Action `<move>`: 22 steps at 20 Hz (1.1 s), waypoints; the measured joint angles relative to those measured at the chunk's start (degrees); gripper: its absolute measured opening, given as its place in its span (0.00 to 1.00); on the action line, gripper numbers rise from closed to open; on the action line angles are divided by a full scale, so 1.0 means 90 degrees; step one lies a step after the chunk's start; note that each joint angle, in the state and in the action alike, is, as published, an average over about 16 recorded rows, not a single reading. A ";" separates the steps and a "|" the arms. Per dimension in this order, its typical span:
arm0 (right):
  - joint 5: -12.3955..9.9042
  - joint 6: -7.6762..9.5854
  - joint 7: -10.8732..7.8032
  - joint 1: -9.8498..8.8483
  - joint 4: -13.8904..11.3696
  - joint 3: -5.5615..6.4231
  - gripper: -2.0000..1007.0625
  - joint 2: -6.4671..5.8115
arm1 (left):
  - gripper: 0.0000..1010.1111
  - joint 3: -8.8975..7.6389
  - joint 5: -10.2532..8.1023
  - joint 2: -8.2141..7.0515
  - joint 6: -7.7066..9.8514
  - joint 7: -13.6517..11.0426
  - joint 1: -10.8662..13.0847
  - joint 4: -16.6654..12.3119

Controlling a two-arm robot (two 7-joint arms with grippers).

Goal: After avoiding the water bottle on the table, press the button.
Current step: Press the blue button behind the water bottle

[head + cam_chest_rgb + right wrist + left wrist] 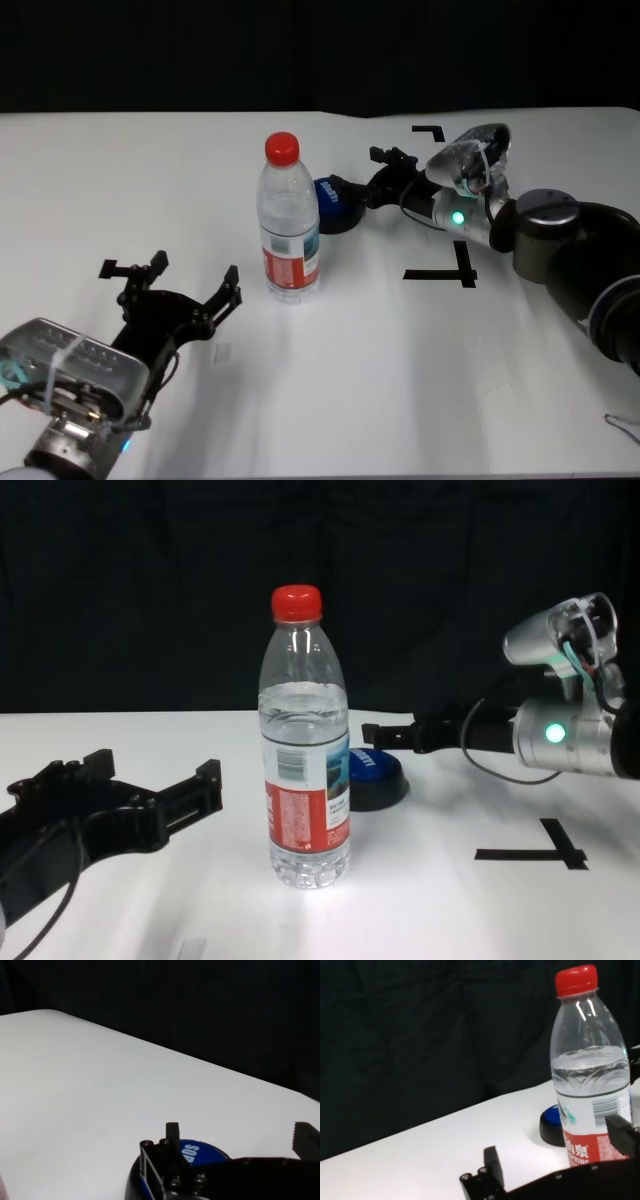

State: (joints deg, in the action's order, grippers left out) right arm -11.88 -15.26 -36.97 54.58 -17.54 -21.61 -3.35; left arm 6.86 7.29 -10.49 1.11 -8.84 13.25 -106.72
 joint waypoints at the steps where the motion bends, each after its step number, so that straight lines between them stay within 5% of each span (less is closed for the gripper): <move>1: 0.0024 -0.0009 0.0021 0.0010 0.0023 0.0009 1.00 0.0011 | 0.99 0.0000 0.0000 0.0000 0.0000 0.0000 0.0000 0.0000; 22: 0.0556 0.0073 0.0201 -0.0103 -0.0065 0.0103 1.00 0.0009 | 0.99 0.0000 0.0000 0.0000 0.0000 0.0000 0.0000 0.0000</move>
State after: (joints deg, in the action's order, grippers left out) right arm -6.88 -14.60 -35.16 53.66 -18.13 -20.69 -3.27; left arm 6.86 7.29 -10.49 1.11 -8.84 13.25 -106.72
